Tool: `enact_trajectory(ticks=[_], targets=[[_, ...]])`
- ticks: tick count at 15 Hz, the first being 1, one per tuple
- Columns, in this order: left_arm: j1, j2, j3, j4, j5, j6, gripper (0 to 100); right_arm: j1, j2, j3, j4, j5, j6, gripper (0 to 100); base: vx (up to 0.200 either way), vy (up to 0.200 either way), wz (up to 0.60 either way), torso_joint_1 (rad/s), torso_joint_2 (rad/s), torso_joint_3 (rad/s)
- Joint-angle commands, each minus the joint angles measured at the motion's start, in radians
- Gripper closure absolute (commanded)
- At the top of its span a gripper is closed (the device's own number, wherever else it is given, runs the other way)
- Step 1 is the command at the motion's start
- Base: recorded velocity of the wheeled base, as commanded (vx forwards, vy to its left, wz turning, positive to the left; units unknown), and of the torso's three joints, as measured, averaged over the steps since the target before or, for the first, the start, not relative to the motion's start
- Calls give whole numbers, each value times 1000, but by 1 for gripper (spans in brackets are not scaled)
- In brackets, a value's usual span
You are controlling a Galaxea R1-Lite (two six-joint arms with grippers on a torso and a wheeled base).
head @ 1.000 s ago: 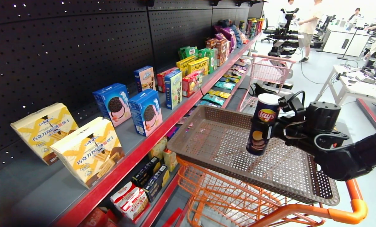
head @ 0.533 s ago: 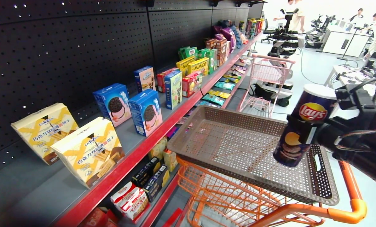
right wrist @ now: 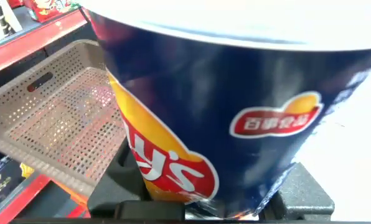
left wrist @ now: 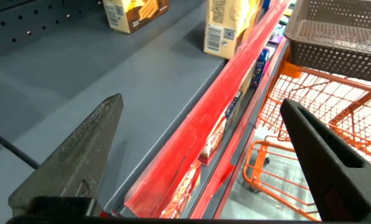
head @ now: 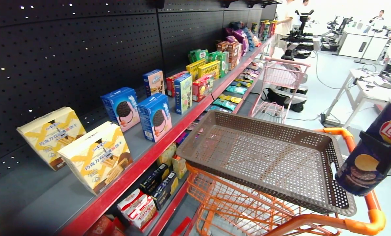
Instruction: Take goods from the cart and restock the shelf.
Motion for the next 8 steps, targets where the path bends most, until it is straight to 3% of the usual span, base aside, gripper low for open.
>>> enact_trajectory(ticks=[1,8], targets=[[-1,0,0,0,1,0,0,9,-36,15,5,-1,-1,100,0,0,600,2,2,7],[1,0,0,0,1,0,0,-2,-39,41,3,0,-1,100,0,0,600,4,2,2]])
